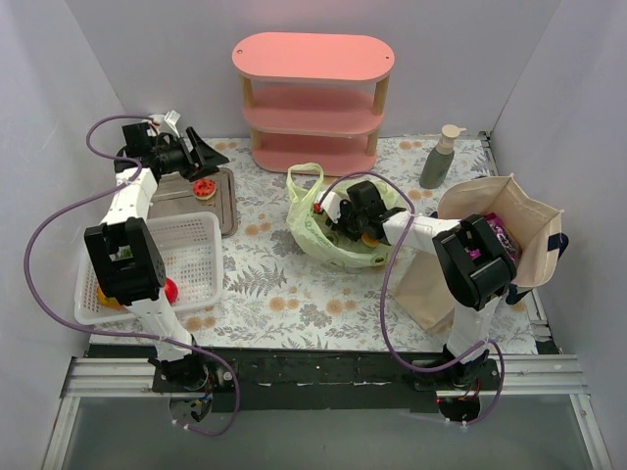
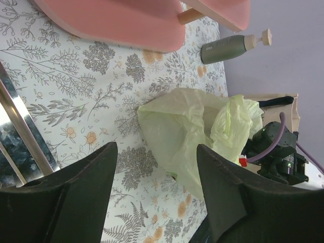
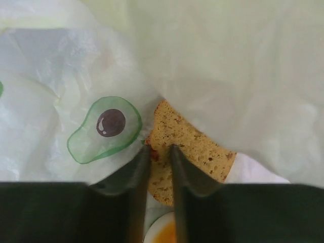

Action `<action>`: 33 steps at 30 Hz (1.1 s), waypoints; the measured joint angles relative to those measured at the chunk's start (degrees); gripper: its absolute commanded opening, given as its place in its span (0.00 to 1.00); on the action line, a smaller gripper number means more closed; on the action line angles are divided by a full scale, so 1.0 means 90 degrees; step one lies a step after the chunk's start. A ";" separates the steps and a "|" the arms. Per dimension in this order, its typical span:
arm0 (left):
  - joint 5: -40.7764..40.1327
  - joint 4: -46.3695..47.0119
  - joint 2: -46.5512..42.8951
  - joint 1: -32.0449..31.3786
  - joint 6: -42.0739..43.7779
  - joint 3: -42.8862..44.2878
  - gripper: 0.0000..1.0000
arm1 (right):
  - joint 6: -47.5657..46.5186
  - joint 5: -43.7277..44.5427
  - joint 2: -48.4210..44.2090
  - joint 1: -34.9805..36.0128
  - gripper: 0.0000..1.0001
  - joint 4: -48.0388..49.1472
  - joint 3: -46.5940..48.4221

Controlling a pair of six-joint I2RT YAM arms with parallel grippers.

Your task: Untie the knot of the grocery bags and take out the mixed food

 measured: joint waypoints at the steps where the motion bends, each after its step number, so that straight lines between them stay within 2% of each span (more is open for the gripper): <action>1: 0.0000 0.0000 -0.0002 0.0000 -0.0002 -0.0019 0.63 | -0.0029 0.0027 0.0000 -0.0002 0.14 0.0010 0.0000; 5: 0.0044 0.0046 -0.0002 0.0000 -0.0005 -0.0073 0.64 | -0.0032 0.0117 -0.0029 -0.0005 0.01 0.0044 -0.0007; 9: 0.0187 0.0090 -0.0005 0.0000 0.0002 -0.0141 0.64 | 0.0112 0.0075 -0.0464 -0.0015 0.01 -0.0051 -0.0100; 16: 0.0087 0.0100 -0.0005 -0.0058 0.0379 -0.0136 0.64 | 0.0257 -0.0442 -0.2176 -0.0034 0.01 -0.0707 -0.0119; 19: 0.0053 0.0051 -0.0005 -0.0134 0.0508 -0.0119 0.64 | 0.0253 -0.0707 -0.2596 -0.0053 0.01 -0.1151 -0.0087; 27: 0.0000 -0.0041 -0.0005 -0.0617 0.1083 -0.0046 0.66 | -0.0350 -0.2195 -0.2883 -0.0214 0.01 -0.3002 -0.0078; 33: -0.0029 -0.0104 -0.0005 -0.1207 0.1360 0.0002 0.66 | -0.0792 -0.2460 -0.2875 -0.0367 0.01 -0.3837 -0.0073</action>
